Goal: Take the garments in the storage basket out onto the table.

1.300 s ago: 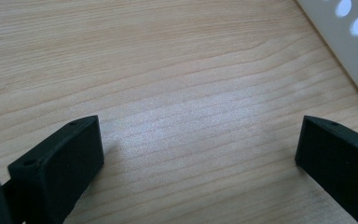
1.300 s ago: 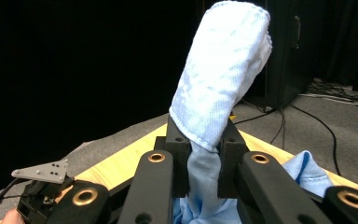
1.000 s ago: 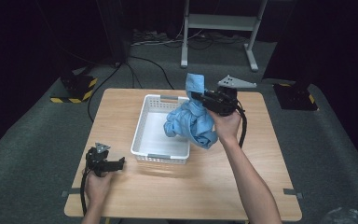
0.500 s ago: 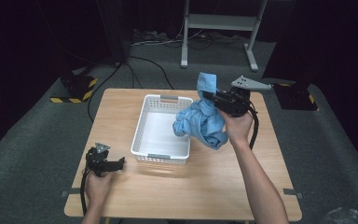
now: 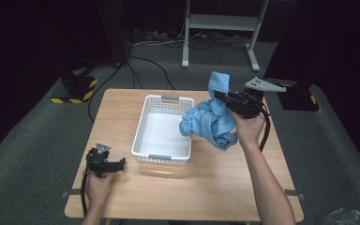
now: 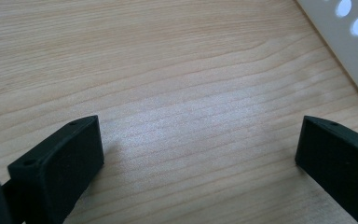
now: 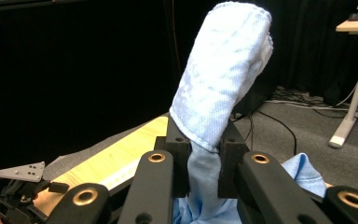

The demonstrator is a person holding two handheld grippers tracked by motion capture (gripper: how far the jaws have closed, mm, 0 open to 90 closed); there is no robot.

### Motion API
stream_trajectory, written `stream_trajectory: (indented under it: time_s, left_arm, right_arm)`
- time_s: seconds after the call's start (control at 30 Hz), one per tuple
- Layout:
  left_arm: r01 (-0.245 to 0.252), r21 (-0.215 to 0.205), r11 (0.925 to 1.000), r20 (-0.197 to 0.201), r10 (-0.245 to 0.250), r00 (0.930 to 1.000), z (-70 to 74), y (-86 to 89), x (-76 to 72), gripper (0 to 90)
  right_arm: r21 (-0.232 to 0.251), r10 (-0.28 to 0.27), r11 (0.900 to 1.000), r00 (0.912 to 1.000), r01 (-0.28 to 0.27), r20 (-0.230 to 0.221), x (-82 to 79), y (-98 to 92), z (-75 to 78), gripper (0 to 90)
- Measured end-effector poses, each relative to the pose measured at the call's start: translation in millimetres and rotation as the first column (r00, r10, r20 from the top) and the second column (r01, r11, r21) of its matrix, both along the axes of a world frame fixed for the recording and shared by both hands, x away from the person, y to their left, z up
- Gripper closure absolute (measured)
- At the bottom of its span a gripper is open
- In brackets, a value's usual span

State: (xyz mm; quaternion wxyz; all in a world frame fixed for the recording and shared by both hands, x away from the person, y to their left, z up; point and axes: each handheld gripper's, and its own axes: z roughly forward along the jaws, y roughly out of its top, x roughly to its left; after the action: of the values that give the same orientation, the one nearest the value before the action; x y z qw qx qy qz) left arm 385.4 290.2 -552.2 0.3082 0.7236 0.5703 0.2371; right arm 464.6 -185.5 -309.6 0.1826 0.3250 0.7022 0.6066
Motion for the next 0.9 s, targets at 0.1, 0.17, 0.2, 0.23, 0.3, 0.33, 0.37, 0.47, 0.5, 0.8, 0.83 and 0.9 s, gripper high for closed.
stream_trajectory:
  time_s: [0.1,0.17,0.2,0.23,0.3,0.33,0.37,0.47,0.5,0.8,0.83,0.9]
  left_arm:
    - [0.000,0.000,1.0000,0.000,0.000,1.0000,0.0,0.0,0.0,1.1]
    - [0.000,0.000,1.0000,0.000,0.000,1.0000,0.0,0.0,0.0,1.1]
    - [0.000,0.000,1.0000,0.000,0.000,1.0000,0.0,0.0,0.0,1.1]
    - [0.000,0.000,1.0000,0.000,0.000,1.0000,0.0,0.0,0.0,1.1]
    - [0.000,0.000,1.0000,0.000,0.000,1.0000,0.0,0.0,0.0,1.1]
    - [0.000,0.000,1.0000,0.000,0.000,1.0000,0.0,0.0,0.0,1.1]
    - [0.000,0.000,1.0000,0.000,0.000,1.0000,0.0,0.0,0.0,1.1]
    - [0.000,0.000,1.0000,0.000,0.000,1.0000,0.0,0.0,0.0,1.1]
    - [0.000,0.000,1.0000,0.000,0.000,1.0000,0.0,0.0,0.0,1.1]
    - [0.000,0.000,1.0000,0.000,0.000,1.0000,0.0,0.0,0.0,1.1]
    - [0.000,0.000,1.0000,0.000,0.000,1.0000,0.0,0.0,0.0,1.1]
    - [0.000,0.001,1.0000,0.000,0.000,1.0000,0.0,0.0,0.0,1.1]
  right_arm:
    - [0.000,-0.008,1.000,1.0000,0.008,0.002,-0.9,-4.1,0.1,80.2]
    - [0.000,-0.016,1.000,0.9999,0.016,0.004,-2.0,-8.1,0.0,80.2]
    - [0.004,-0.022,1.000,0.9997,0.022,0.008,-2.7,-10.9,-0.1,80.2]
    - [0.007,-0.024,1.000,0.9997,0.024,0.008,-3.1,-12.9,-0.2,80.2]
    - [0.013,-0.034,0.999,0.9994,0.034,0.009,-3.9,-17.5,0.0,80.2]
    - [0.016,-0.039,0.999,0.9992,0.038,0.009,-4.5,-19.6,0.3,80.1]
    - [0.014,-0.043,0.999,0.9990,0.043,0.010,-5.0,-21.4,0.7,80.2]
    - [0.010,-0.055,0.998,0.9984,0.055,0.011,-6.4,-26.4,1.4,80.2]
    - [0.008,-0.059,0.998,0.9982,0.059,0.010,-6.7,-28.0,1.4,80.2]
    - [-0.019,-0.097,0.995,0.9951,0.097,0.018,-9.7,-38.6,0.1,80.2]
    - [-0.024,-0.100,0.995,0.9948,0.101,0.019,-10.0,-39.3,-0.2,80.1]
    - [-0.032,-0.107,0.994,0.9940,0.108,0.020,-10.5,-40.9,-1.2,80.1]
